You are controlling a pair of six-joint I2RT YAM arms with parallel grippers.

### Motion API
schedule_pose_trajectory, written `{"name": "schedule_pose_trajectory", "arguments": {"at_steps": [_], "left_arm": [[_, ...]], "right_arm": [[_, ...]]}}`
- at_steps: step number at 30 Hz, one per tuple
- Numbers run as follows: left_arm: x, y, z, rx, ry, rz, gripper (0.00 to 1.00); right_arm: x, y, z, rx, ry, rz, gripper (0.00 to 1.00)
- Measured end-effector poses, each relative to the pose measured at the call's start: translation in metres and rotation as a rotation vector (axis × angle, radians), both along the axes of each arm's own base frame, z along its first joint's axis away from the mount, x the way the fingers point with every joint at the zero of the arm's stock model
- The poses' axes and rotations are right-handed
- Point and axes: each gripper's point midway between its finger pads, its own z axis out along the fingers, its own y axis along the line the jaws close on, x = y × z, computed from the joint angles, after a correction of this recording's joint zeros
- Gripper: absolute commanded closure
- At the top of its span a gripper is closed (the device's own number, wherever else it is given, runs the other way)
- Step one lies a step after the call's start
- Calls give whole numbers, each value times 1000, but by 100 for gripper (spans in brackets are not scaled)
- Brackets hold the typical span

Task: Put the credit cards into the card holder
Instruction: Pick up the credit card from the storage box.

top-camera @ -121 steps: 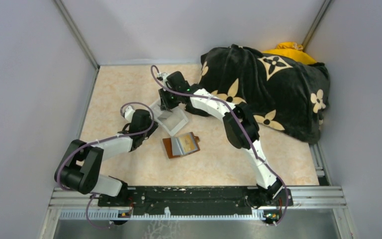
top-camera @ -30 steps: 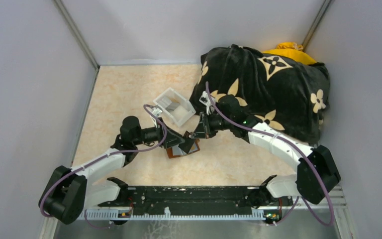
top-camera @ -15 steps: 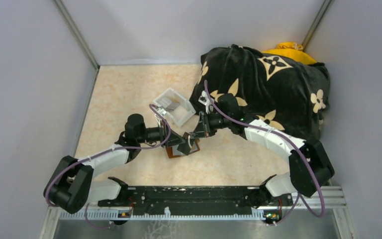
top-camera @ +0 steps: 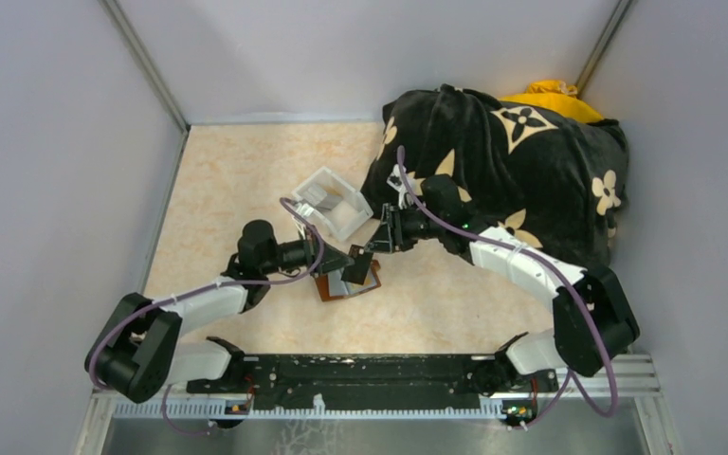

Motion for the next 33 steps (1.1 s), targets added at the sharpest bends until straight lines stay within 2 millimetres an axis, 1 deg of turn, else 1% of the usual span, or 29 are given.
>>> {"name": "schedule_pose_trajectory", "arguments": {"at_steps": [3, 5, 9, 12, 18, 24, 33], "left_arm": [[7, 6, -2, -13, 23, 92, 100], [11, 11, -5, -31, 49, 166, 100], [19, 18, -10, -80, 111, 293, 100], [22, 16, -5, -129, 137, 346, 100], [27, 9, 11, -220, 161, 399, 100], [31, 7, 14, -259, 190, 417, 100], [33, 3, 16, -303, 222, 412, 100]], "right_arm": [[8, -4, 8, 9, -71, -53, 65], [9, -8, 10, 18, -101, -78, 65], [13, -12, 0, 26, -119, -126, 64], [14, -14, -10, 28, -109, -154, 64], [18, -11, -14, 66, -117, -179, 64], [26, -4, -5, 122, -134, -192, 64], [29, 2, -9, 143, -117, -183, 65]]}}
